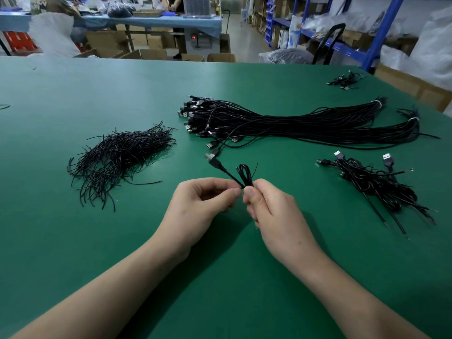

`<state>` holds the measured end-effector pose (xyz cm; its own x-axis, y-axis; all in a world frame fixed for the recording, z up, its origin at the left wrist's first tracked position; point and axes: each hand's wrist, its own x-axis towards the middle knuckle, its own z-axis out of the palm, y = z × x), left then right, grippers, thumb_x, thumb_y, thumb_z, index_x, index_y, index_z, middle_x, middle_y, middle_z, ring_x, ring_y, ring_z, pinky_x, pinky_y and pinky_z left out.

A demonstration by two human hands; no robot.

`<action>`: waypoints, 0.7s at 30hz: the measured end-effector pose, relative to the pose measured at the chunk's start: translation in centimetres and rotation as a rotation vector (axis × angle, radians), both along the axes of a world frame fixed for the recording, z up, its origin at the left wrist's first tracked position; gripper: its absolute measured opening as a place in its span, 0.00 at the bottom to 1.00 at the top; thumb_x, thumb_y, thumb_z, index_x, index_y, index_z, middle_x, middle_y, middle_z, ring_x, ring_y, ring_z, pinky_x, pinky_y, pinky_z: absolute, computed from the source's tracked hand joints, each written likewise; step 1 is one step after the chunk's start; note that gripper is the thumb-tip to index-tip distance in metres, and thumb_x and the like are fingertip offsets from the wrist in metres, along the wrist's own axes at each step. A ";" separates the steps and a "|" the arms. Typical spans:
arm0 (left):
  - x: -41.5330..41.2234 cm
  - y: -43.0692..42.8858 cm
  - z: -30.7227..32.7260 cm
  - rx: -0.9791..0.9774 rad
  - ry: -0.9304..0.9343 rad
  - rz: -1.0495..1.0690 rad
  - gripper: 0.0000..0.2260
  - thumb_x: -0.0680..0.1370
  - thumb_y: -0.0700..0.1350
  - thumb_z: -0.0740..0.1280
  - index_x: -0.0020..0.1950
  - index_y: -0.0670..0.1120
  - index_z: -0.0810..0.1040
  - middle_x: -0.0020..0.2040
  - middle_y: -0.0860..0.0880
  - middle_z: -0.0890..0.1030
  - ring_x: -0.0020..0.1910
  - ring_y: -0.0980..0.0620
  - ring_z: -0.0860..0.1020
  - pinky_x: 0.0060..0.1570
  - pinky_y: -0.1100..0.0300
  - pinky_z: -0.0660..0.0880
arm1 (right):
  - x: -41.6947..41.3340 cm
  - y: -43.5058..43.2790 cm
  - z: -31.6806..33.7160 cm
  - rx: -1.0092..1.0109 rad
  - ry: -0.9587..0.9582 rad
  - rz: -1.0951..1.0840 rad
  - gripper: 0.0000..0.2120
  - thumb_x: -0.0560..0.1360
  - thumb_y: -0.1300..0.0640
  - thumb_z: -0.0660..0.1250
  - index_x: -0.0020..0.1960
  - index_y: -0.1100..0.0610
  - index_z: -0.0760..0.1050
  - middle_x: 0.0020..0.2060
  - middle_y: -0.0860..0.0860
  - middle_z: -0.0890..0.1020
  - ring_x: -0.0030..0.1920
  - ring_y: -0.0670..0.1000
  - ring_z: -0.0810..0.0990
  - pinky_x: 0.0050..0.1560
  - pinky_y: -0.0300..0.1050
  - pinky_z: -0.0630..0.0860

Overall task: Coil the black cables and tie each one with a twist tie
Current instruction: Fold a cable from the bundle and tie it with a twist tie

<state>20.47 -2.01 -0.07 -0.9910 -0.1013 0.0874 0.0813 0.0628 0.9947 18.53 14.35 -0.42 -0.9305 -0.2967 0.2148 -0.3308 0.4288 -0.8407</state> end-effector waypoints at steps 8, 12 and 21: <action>0.2 0.4 0.4 0.086 0.046 0.056 0.13 0.74 0.37 0.76 0.56 0.46 0.79 0.41 0.45 0.86 0.39 0.50 0.83 0.41 0.62 0.78 | 0.0 0.0 0.2 -0.048 -0.012 0.000 0.14 0.84 0.50 0.57 0.41 0.51 0.71 0.28 0.46 0.72 0.28 0.45 0.65 0.31 0.46 0.65; 0.4 0.6 0.3 -0.267 0.198 0.154 0.16 0.73 0.43 0.77 0.53 0.55 0.73 0.41 0.55 0.86 0.38 0.53 0.82 0.38 0.66 0.72 | 0.2 -0.1 0.4 -0.113 -0.075 0.022 0.15 0.85 0.51 0.57 0.43 0.56 0.71 0.28 0.46 0.69 0.28 0.45 0.63 0.30 0.45 0.62; 0.9 0.7 1.2 -0.780 0.494 0.269 0.20 0.72 0.43 0.78 0.51 0.56 0.68 0.42 0.64 0.83 0.39 0.60 0.78 0.40 0.58 0.75 | -0.3 0.1 0.1 -0.137 -0.127 0.014 0.15 0.85 0.50 0.56 0.42 0.55 0.71 0.28 0.45 0.68 0.27 0.46 0.63 0.30 0.43 0.62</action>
<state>21.39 -1.35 1.13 -0.7762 -0.0563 0.6279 0.3669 0.7697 0.5225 18.26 14.46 -0.32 -0.9487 -0.2858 0.1349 -0.2232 0.3037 -0.9263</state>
